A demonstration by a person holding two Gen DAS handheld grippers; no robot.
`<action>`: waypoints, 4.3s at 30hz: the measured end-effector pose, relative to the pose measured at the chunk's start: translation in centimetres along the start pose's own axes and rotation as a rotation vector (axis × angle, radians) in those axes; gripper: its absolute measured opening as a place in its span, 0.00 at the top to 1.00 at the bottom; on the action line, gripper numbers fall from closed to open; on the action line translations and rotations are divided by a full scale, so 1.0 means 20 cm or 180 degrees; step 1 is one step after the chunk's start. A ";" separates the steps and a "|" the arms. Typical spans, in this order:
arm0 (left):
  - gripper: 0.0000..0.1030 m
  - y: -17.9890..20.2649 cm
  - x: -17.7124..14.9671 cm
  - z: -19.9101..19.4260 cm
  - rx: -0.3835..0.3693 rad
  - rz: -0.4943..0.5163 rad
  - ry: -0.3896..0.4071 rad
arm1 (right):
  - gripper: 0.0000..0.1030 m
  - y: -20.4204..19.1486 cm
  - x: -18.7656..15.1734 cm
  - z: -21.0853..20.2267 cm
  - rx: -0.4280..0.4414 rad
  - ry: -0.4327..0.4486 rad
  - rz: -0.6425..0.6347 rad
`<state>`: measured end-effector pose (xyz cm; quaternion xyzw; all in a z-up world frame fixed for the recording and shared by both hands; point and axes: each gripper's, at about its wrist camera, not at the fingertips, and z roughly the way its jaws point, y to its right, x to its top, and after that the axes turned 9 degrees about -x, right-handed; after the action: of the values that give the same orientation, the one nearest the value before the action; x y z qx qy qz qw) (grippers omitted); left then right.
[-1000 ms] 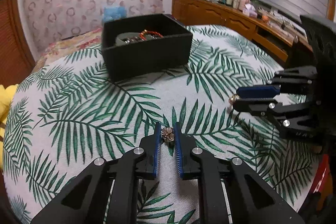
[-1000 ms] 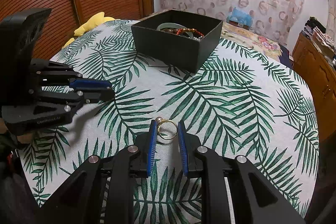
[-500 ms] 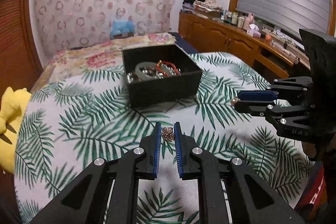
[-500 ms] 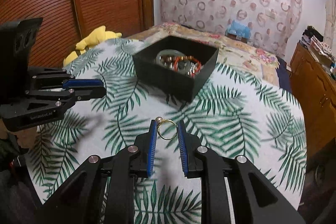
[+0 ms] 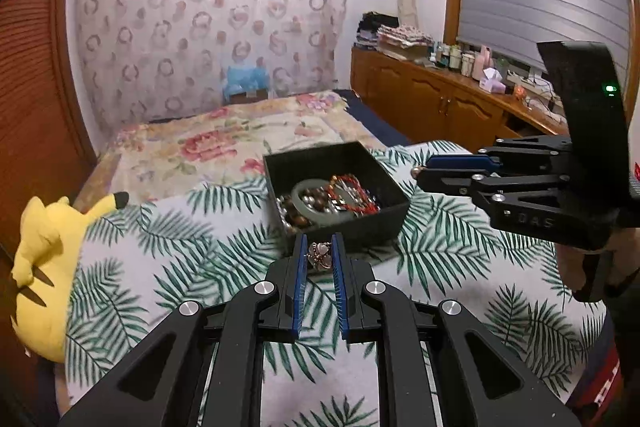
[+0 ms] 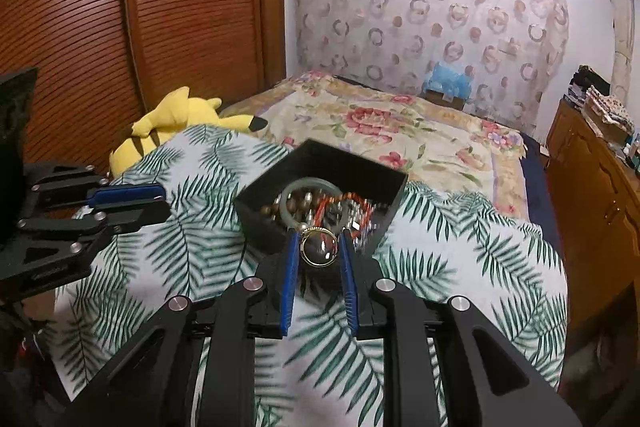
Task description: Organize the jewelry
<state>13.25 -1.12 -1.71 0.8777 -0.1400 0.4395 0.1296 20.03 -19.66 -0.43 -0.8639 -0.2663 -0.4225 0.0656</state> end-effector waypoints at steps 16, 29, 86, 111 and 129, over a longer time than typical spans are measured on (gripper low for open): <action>0.89 0.00 0.18 -0.02 0.0031 0.0119 0.0146 | 0.72 0.07 0.15 0.28 0.0081 -0.0075 0.0336; 0.89 0.04 0.26 0.11 -0.0001 0.0175 0.0099 | 0.54 0.17 0.08 0.26 -0.0134 -0.0065 0.0417; 0.07 0.07 -0.09 -0.18 0.0542 -0.0360 0.0239 | 0.02 0.07 -0.32 -0.49 -0.0712 0.0678 0.0904; 0.07 0.07 -0.09 -0.21 0.0554 -0.0345 0.0286 | 0.02 0.07 -0.35 -0.46 -0.0793 0.0665 0.0933; 0.07 0.09 -0.08 -0.24 0.0571 -0.0320 0.0333 | 0.02 0.07 -0.35 -0.46 -0.0797 0.0668 0.0938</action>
<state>8.10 -0.89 -0.02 0.8676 -0.0488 0.4885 0.0795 10.81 -26.78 0.16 -0.8461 -0.0743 -0.5257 0.0462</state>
